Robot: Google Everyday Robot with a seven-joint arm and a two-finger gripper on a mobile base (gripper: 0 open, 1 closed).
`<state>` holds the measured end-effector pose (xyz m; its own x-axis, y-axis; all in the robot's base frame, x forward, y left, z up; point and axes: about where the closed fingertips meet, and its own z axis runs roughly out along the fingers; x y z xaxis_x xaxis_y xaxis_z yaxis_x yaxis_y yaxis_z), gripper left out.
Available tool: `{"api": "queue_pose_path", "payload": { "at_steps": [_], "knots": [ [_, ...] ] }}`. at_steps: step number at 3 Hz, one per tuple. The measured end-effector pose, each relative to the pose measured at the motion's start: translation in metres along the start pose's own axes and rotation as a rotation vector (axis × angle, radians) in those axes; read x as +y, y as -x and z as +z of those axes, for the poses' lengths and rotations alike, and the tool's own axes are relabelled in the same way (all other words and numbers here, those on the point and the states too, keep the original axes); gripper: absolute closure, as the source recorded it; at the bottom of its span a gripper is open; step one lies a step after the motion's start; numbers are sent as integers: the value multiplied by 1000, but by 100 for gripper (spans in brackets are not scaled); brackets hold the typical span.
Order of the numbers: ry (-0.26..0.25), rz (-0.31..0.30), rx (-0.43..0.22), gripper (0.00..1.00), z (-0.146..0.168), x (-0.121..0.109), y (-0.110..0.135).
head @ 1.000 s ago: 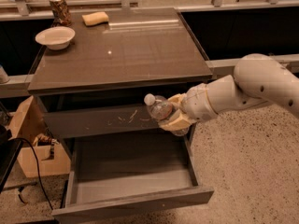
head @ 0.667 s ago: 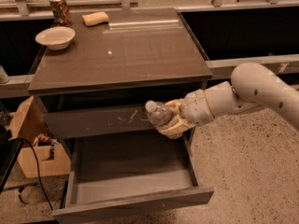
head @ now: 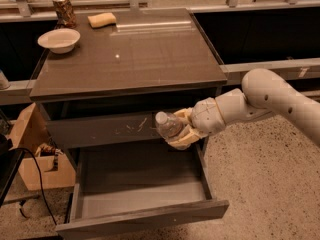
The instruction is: Place water bottle into middle drawer
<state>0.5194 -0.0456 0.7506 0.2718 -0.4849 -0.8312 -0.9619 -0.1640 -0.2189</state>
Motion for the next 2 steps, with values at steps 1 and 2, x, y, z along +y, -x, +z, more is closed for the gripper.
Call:
{"api": "queue_pose_path", "payload": {
  "at_steps": [1,2],
  "knots": [
    [3,3,-35,100,20,10,-19],
    [6,22,-58,100,35,16,-37]
  ]
}}
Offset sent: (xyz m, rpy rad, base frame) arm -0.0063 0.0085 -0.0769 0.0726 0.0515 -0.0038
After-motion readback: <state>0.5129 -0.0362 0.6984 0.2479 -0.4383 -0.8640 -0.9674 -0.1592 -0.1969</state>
